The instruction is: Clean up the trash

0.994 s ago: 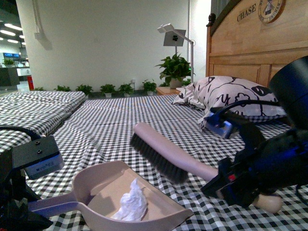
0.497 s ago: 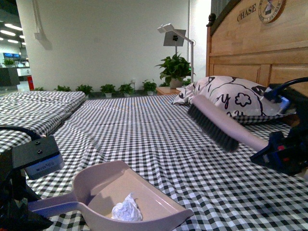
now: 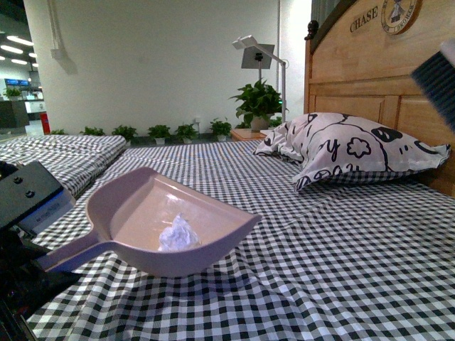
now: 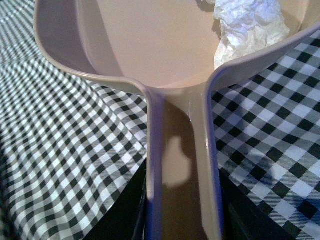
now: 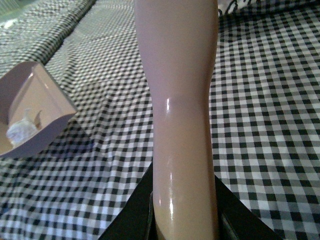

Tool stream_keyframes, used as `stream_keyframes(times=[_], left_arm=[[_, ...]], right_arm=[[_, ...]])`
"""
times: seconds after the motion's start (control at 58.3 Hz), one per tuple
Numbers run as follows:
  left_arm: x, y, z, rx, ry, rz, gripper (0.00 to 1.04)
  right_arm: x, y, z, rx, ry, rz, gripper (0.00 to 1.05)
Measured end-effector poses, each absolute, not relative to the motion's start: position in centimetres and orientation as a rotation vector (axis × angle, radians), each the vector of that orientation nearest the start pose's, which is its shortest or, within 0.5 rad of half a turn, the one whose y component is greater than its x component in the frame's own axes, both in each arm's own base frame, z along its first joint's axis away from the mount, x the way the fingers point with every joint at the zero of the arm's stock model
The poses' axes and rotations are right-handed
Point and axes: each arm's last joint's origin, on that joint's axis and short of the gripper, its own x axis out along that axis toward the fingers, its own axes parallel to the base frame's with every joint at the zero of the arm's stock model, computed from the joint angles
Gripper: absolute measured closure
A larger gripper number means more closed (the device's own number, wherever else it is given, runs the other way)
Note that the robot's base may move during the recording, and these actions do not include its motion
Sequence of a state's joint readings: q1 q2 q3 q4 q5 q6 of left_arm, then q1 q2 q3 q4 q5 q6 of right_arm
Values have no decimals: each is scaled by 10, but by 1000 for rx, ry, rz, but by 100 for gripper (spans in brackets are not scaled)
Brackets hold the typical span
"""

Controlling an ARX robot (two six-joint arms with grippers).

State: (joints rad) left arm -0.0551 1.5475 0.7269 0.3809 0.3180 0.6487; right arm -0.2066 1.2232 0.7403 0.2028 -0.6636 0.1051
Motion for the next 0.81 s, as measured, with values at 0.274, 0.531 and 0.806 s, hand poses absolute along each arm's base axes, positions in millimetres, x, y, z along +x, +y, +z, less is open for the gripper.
stream_keyframes(times=[0.274, 0.531, 0.806], left_arm=[[278, -26, 227, 457, 131, -142, 78], [234, -38, 240, 373, 36, -66, 78], [196, -42, 239, 316, -15, -3, 78]], right_arm=[[192, -47, 316, 304, 136, 539, 86], [153, -25, 339, 373, 68, 589, 86], [128, -5, 341, 492, 41, 573, 86]])
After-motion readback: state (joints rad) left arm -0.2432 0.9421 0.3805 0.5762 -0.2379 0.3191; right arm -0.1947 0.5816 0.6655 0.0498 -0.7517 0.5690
